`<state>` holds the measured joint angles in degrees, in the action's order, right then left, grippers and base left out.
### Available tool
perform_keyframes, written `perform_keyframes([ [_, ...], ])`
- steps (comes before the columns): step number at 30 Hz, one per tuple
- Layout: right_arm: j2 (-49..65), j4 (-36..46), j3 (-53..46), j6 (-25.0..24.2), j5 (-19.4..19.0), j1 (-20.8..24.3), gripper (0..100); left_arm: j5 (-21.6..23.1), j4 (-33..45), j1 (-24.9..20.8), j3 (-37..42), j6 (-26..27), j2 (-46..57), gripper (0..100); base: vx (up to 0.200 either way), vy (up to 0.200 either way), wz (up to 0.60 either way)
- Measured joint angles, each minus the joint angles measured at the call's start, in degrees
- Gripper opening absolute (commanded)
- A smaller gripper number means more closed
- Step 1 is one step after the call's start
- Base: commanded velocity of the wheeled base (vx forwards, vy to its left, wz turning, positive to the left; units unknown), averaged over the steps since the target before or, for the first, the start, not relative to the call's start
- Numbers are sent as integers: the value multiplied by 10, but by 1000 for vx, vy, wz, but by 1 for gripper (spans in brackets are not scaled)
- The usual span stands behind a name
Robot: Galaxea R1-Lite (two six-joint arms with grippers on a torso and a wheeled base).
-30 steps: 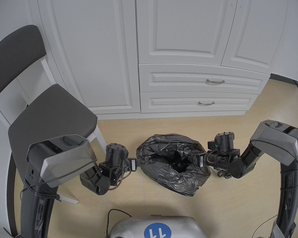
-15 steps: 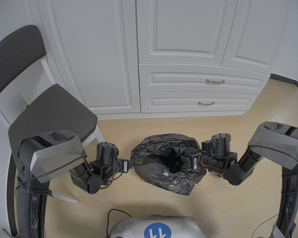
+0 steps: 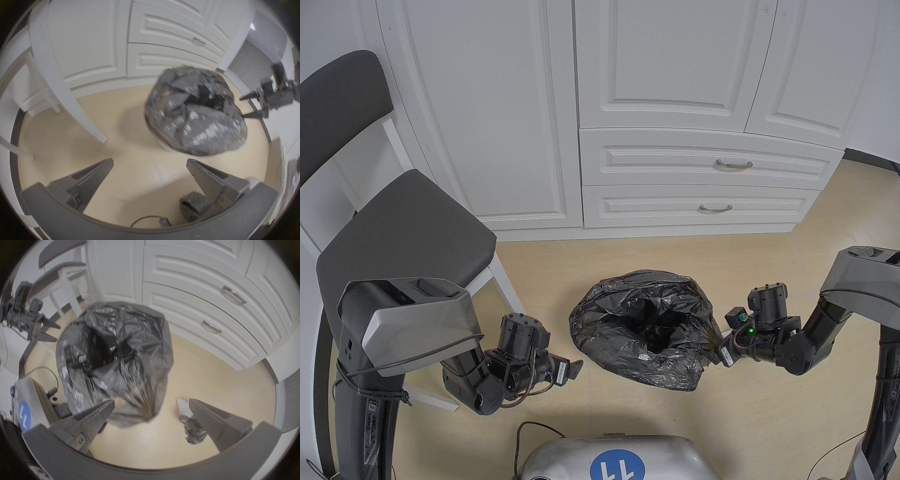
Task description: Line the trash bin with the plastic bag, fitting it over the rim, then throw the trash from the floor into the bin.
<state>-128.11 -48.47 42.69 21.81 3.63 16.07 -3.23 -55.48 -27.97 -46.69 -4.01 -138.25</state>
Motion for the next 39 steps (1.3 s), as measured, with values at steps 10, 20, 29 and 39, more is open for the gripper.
perform_keyframes([
  [10,28,-2,-14,-4,-8,-27,100,42,-13,-3,60,34,6,100,0,0,0],
  [20,60,-2,7,-105,0,88,100,59,-185,3,122,19,16,100,0,0,0],
  [29,24,47,98,-100,-4,160,0,91,-296,74,321,67,42,100,0,0,0],
  [39,-98,64,214,-96,-2,174,0,101,-322,175,429,83,128,100,0,0,0],
])
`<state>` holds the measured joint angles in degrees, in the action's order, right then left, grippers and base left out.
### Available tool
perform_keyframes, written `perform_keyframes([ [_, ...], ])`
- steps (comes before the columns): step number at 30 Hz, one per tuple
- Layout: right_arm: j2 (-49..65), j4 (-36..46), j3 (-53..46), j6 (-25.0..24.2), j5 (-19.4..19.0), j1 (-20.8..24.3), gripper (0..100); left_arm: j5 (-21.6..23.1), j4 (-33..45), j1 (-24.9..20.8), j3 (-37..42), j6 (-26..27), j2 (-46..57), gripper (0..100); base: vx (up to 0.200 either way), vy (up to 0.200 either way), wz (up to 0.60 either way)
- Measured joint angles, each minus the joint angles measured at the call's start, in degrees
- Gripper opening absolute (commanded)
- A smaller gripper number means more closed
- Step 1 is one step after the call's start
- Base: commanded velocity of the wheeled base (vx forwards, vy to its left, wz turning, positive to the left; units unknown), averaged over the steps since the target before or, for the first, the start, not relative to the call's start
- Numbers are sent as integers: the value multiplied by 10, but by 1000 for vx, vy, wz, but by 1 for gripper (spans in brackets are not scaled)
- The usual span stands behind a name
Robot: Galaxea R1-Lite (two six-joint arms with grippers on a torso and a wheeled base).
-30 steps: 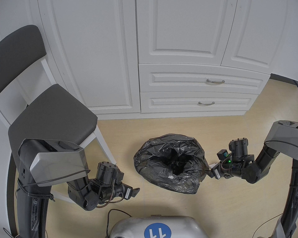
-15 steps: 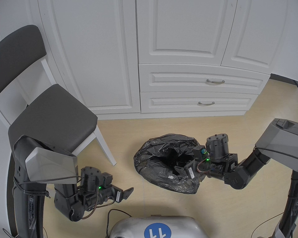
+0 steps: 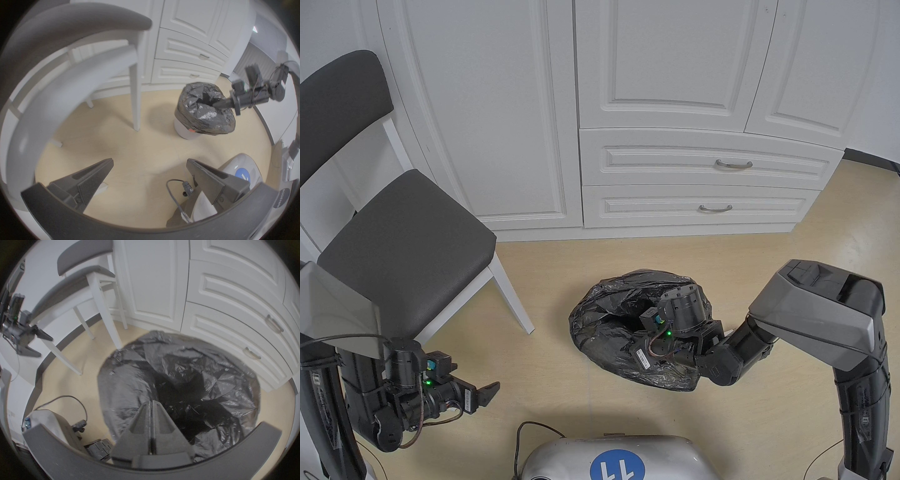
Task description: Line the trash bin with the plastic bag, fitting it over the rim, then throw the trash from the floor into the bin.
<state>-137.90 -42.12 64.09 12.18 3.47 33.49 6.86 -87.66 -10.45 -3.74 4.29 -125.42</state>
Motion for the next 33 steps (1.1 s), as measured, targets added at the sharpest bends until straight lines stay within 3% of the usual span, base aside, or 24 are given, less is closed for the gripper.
perform_keyframes([
  [9,-54,0,47,0,-2,-27,0,0,-2,31,26,4,87,100,0,0,0],
  [16,-54,0,26,-41,-12,4,0,-1,-2,33,28,3,107,100,0,0,0],
  [23,-52,-1,9,-48,-50,20,0,-2,-2,33,27,1,111,100,0,0,0],
  [33,-47,-10,35,-62,-45,-18,0,-1,-2,34,27,-3,119,100,0,0,0],
])
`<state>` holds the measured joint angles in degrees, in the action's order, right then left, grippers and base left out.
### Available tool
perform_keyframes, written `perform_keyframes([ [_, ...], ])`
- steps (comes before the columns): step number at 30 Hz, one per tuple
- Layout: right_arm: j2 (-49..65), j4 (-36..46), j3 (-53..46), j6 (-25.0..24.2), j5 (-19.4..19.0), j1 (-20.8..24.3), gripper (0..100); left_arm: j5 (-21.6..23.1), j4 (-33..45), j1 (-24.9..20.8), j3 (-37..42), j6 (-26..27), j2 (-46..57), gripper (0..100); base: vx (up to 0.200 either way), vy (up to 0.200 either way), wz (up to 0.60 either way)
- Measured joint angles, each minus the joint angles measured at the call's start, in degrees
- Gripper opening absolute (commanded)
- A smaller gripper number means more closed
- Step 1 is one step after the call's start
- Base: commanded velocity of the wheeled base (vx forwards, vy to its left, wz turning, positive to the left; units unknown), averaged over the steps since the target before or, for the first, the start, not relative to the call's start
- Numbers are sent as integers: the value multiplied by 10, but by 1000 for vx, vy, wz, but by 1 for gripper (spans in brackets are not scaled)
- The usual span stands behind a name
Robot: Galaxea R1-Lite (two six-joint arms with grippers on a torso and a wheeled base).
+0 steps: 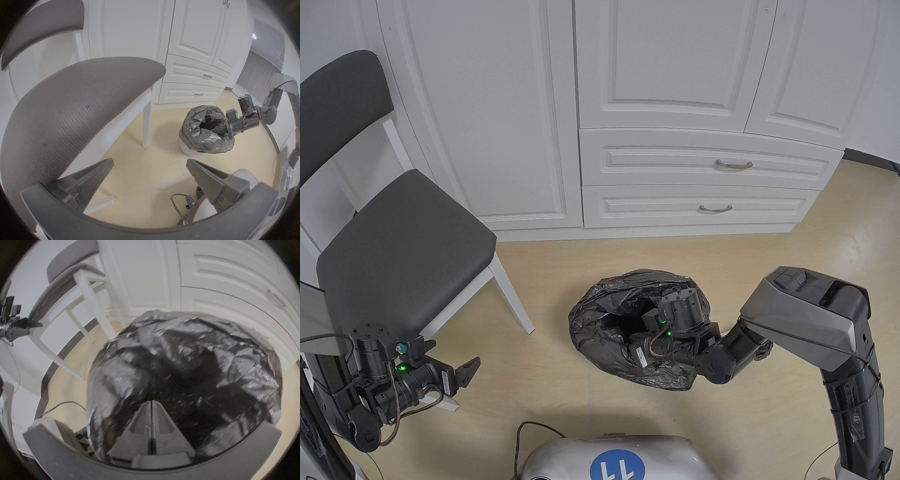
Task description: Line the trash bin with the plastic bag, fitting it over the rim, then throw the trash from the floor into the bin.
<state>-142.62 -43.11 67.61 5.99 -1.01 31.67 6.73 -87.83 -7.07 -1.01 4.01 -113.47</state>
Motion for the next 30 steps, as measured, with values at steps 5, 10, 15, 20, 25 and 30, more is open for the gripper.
perform_keyframes([
  [5,-4,0,28,-12,3,-18,0,0,2,-1,0,-1,22,100,0,0,0],
  [10,-20,-3,83,-44,42,-24,0,1,7,-3,1,-4,58,100,0,0,0],
  [15,-49,-52,143,-64,96,-21,0,0,7,-9,0,-5,82,100,0,0,0],
  [20,-81,-128,189,-70,122,-11,0,0,5,-12,0,-11,91,100,0,0,0],
  [25,-121,-163,262,-72,142,-3,0,-1,2,-14,0,-31,92,100,0,0,0],
  [30,-160,-192,338,-74,150,-2,0,-1,0,-15,0,-48,93,100,0,0,0],
])
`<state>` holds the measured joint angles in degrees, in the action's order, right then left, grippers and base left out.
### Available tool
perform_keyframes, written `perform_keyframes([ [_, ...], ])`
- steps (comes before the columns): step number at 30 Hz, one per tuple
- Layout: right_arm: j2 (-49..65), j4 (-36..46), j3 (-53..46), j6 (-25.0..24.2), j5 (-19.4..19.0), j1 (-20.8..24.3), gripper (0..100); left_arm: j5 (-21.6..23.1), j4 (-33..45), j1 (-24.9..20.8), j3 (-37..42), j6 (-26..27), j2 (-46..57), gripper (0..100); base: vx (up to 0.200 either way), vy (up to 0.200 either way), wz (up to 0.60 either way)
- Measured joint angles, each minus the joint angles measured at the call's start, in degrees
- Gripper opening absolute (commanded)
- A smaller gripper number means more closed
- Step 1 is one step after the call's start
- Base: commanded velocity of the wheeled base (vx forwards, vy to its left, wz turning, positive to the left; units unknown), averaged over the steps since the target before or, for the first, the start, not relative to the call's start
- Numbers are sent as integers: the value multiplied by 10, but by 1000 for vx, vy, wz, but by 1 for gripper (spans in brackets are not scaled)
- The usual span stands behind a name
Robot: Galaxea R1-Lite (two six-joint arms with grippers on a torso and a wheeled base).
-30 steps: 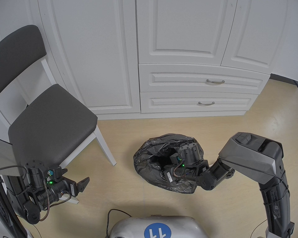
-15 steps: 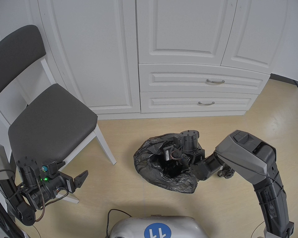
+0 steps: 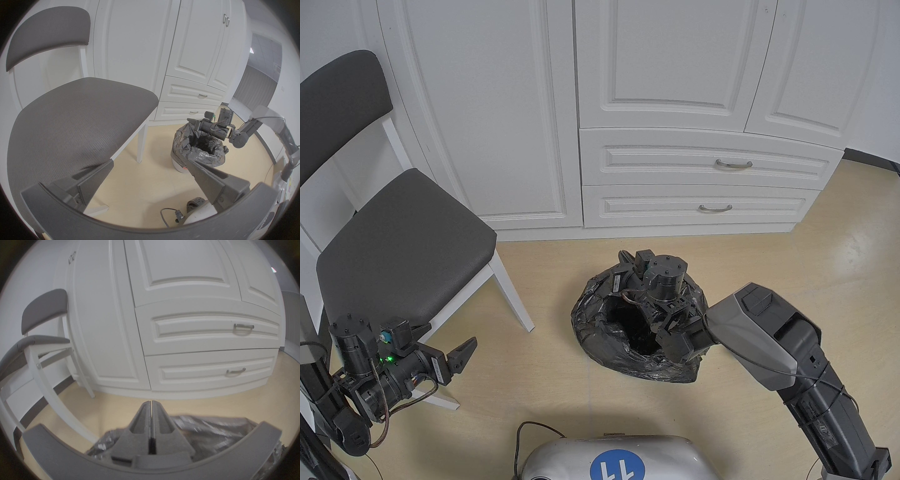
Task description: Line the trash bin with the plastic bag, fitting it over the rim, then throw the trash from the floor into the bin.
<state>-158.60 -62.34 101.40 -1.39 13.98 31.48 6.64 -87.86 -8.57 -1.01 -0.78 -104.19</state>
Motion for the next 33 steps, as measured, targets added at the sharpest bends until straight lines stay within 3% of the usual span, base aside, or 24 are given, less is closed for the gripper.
perform_keyframes([
  [5,-32,-41,57,-4,3,1,0,-1,-1,-4,0,-8,0,100,0,0,0],
  [14,-59,-45,114,-27,5,0,0,-1,-5,-37,-1,-7,1,100,0,-22,0],
  [18,-38,-44,87,-28,3,-5,0,-3,-3,-64,0,-7,1,100,0,-200,0],
  [23,18,-36,-23,-25,-30,-16,0,-21,-1,-109,-26,-9,-6,100,0,-40,0],
  [24,31,-33,-46,-22,-37,-20,100,-25,-1,-118,-35,-9,-9,100,0,0,0],
  [33,210,43,-299,0,-108,-85,100,-57,3,-208,-160,-10,-76,100,0,0,0],
])
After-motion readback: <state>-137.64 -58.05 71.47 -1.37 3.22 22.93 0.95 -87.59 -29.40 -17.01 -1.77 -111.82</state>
